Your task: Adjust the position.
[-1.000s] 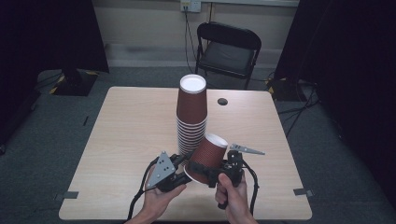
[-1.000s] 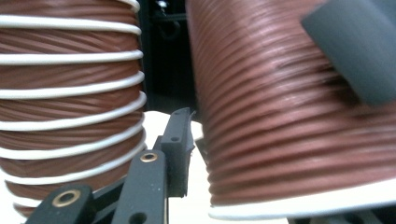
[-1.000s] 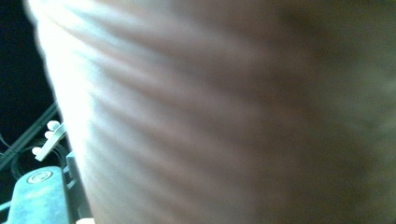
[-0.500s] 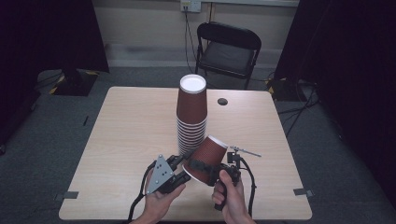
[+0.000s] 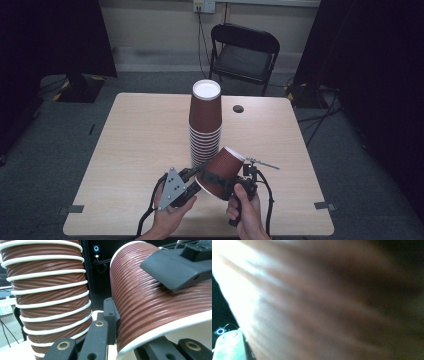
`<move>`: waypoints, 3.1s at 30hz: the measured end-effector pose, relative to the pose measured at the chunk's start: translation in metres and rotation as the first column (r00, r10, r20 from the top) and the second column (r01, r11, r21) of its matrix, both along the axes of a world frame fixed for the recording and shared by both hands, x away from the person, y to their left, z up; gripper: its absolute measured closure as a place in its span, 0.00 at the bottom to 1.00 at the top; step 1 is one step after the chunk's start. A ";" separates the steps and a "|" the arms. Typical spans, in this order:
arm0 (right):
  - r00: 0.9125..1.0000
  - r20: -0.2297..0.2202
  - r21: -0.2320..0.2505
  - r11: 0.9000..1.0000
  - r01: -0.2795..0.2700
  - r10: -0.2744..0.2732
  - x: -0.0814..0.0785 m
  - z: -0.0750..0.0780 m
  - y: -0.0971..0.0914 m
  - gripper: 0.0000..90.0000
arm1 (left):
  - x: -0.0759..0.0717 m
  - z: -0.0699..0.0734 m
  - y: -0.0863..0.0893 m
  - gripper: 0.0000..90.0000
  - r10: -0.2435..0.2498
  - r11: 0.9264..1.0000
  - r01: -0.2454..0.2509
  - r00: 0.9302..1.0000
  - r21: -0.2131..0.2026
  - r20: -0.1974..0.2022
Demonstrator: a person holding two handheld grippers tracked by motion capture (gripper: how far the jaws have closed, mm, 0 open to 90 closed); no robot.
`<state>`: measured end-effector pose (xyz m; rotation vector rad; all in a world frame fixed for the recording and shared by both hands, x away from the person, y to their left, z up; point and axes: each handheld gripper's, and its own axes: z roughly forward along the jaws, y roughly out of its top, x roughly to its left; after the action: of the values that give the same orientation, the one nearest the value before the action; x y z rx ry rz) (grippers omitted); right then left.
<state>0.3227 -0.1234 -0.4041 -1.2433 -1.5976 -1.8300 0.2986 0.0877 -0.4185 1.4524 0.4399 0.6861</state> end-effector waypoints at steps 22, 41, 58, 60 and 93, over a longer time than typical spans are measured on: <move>0.989 0.124 0.002 0.997 0.078 -0.078 0.005 0.012 -0.017 0.14 | -0.001 -0.001 0.007 0.96 -0.040 0.999 0.040 0.999 -0.015 -0.026; 0.971 0.187 -0.057 0.985 0.160 -0.147 0.017 0.019 -0.044 0.14 | 0.001 0.001 0.036 0.95 -0.108 0.989 0.134 0.945 0.063 -0.310; 0.921 0.387 -0.302 0.937 0.179 -0.051 0.003 0.017 -0.074 0.14 | 0.011 0.002 0.036 0.95 -0.156 0.943 0.283 0.843 0.178 -0.514; 0.911 0.411 -0.324 0.931 0.167 -0.020 0.000 0.019 -0.077 0.14 | 0.014 0.000 0.038 0.95 -0.149 0.941 0.285 0.831 0.180 -0.536; 0.603 0.550 -0.777 0.619 0.116 0.578 -0.033 -0.007 -0.002 0.16 | 0.039 -0.011 0.034 0.95 -0.042 0.881 0.388 0.634 0.270 -0.772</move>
<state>0.2895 -0.1249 -0.4111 -0.2796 -3.0924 -1.5653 0.3372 0.1214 -0.4298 2.1573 0.7658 -0.0948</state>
